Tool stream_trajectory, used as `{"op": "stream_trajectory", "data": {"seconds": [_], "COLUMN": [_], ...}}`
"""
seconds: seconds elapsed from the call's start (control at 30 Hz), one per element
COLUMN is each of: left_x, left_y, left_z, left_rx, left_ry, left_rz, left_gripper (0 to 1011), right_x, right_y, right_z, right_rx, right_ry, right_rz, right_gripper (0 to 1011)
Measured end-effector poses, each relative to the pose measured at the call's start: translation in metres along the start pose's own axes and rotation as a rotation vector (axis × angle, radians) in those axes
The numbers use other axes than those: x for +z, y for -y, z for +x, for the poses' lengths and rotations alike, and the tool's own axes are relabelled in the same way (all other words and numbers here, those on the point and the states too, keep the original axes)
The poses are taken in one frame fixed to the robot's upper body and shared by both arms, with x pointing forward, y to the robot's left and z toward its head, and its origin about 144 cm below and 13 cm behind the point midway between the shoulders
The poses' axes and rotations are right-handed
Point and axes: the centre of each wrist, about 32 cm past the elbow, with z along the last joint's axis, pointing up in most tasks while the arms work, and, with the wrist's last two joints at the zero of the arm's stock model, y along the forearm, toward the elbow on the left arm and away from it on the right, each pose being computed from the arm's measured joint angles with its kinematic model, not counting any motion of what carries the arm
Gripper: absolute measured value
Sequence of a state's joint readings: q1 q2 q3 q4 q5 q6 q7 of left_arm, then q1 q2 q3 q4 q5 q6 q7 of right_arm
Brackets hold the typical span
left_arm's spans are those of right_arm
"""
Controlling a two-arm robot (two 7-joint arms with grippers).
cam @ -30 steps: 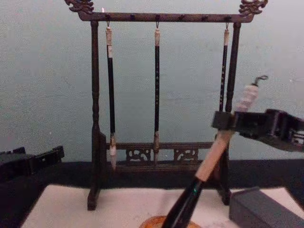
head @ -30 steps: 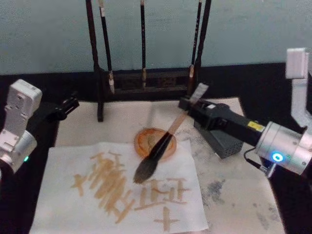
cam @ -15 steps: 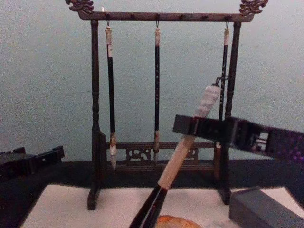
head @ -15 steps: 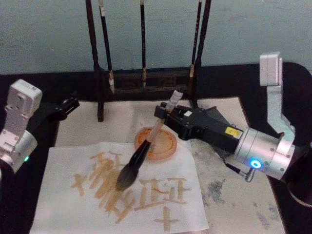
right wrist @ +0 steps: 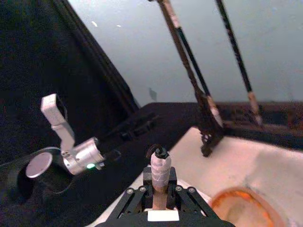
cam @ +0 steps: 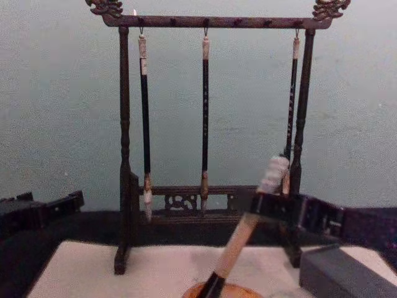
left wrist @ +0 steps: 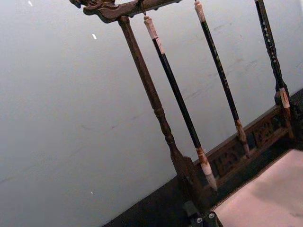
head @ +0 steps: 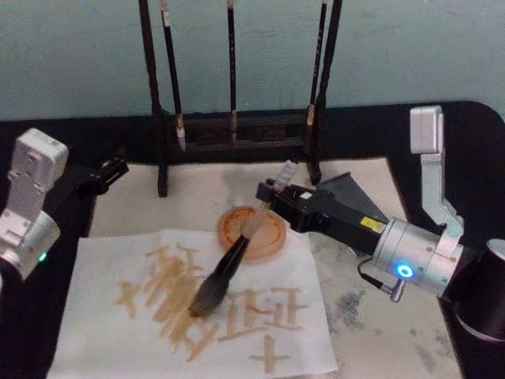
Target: Pick up the brush from the inkstone, write on the paper, then place the brush back to its original position.
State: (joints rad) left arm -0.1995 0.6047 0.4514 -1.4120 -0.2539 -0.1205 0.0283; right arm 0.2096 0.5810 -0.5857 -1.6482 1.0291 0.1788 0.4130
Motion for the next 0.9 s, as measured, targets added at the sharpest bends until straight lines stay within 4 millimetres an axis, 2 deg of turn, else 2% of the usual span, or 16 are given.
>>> {"op": "stream_trajectory", "data": {"seconds": [0.17,0.47,0.77,0.9], "left_x": [0.000,0.000,0.000,0.000], "left_y": [0.000,0.000,0.000,0.000], "left_z": [0.000,0.000,0.000,0.000], "left_rx": [0.000,0.000,0.000,0.000], "left_ry": [0.000,0.000,0.000,0.000], "left_rz": [0.000,0.000,0.000,0.000], "left_gripper": [1002,1002,1002,1002], "right_x": [-0.005,-0.006,0.001,0.004], "right_y": [0.006,0.027,0.059,0.067], "right_z": [0.007,0.016,0.019,0.018], "right_rx": [-0.025,-0.080,-0.126,-0.131], "right_ry": [-0.028,-0.053,-0.053,-0.055], "right_rz": [-0.002,0.005,0.038,0.053], "right_gripper": [176,175,176,176]}}
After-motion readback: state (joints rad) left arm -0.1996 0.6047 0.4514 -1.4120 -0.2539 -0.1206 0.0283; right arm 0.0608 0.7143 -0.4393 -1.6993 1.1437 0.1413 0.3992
